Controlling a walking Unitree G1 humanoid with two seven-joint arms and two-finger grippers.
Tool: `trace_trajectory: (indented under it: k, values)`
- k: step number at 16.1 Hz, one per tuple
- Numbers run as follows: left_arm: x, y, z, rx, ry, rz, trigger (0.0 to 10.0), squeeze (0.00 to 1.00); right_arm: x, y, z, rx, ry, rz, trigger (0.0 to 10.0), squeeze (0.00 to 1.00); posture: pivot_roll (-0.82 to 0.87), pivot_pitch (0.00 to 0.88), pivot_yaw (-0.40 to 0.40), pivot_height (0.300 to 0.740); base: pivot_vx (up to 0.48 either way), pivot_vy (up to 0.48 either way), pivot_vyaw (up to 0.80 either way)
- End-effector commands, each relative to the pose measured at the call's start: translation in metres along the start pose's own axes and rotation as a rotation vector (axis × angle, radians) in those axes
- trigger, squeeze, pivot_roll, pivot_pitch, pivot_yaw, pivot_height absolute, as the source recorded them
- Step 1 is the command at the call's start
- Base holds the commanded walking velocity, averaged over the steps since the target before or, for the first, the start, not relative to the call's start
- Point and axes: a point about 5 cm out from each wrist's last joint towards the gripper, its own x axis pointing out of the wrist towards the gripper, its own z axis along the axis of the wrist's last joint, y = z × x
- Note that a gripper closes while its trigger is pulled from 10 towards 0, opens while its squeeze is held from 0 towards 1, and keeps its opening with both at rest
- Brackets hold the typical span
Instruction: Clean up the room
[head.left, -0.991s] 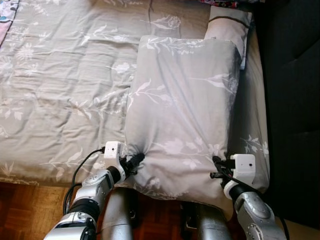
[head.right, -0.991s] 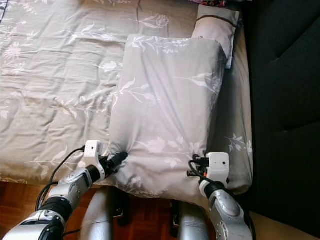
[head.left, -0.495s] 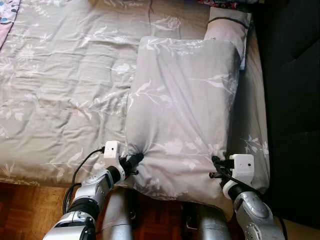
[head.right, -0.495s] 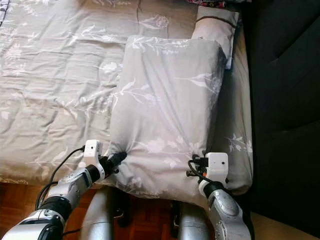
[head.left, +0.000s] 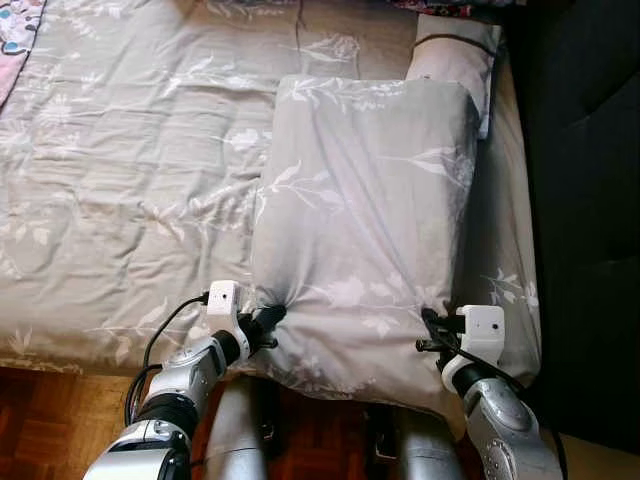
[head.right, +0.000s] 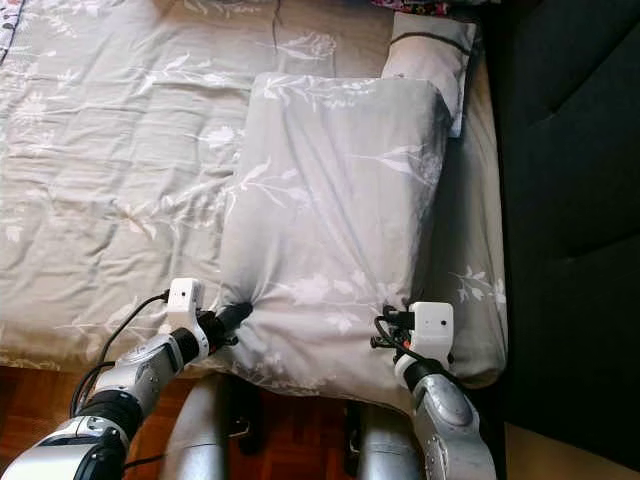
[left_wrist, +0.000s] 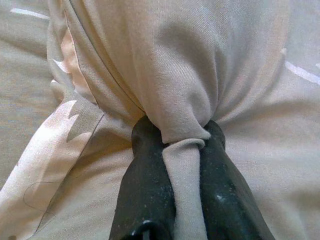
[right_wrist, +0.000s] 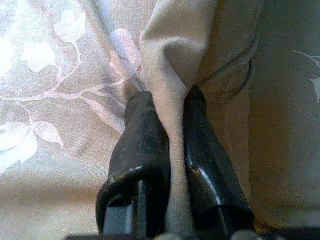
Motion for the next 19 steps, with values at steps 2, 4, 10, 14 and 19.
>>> trace_trajectory:
  k: [2, 4, 10, 14, 19]
  values:
    - [0.001, -0.009, -0.029, -0.045, 0.106, -0.043, 0.0, 0.0, -0.006, 0.004, -0.027, 0.029, 0.109, 0.015, 10.0, 0.0, -0.13, 0.448, -0.024, 0.648, 0.0, 0.0, 0.0]
    - [0.003, -0.009, -0.022, -0.057, 0.074, -0.04, 0.0, 0.0, -0.003, 0.004, -0.03, 0.031, 0.113, 0.014, 10.0, 0.0, -0.12, 0.437, -0.019, 0.648, 0.0, 0.0, 0.0]
    - [0.009, -0.018, 0.0, -0.025, -0.047, -0.064, 0.0, 0.0, 0.008, 0.005, -0.026, 0.067, 0.072, -0.014, 10.0, 0.0, -0.09, 0.395, -0.015, 0.648, 0.0, 0.0, 0.0]
    - [0.008, -0.014, 0.005, -0.056, -0.118, 0.016, 10.0, 0.0, 0.018, 0.004, -0.014, 0.068, 0.027, -0.019, 10.0, 0.0, -0.09, 0.353, -0.011, 0.648, 0.0, 0.0, 0.0]
    - [0.007, -0.008, 0.013, -0.06, -0.148, 0.046, 10.0, 0.0, 0.027, 0.005, -0.007, 0.067, -0.019, -0.009, 10.0, 0.0, -0.08, 0.305, -0.003, 0.663, 0.0, 0.0, 0.0]
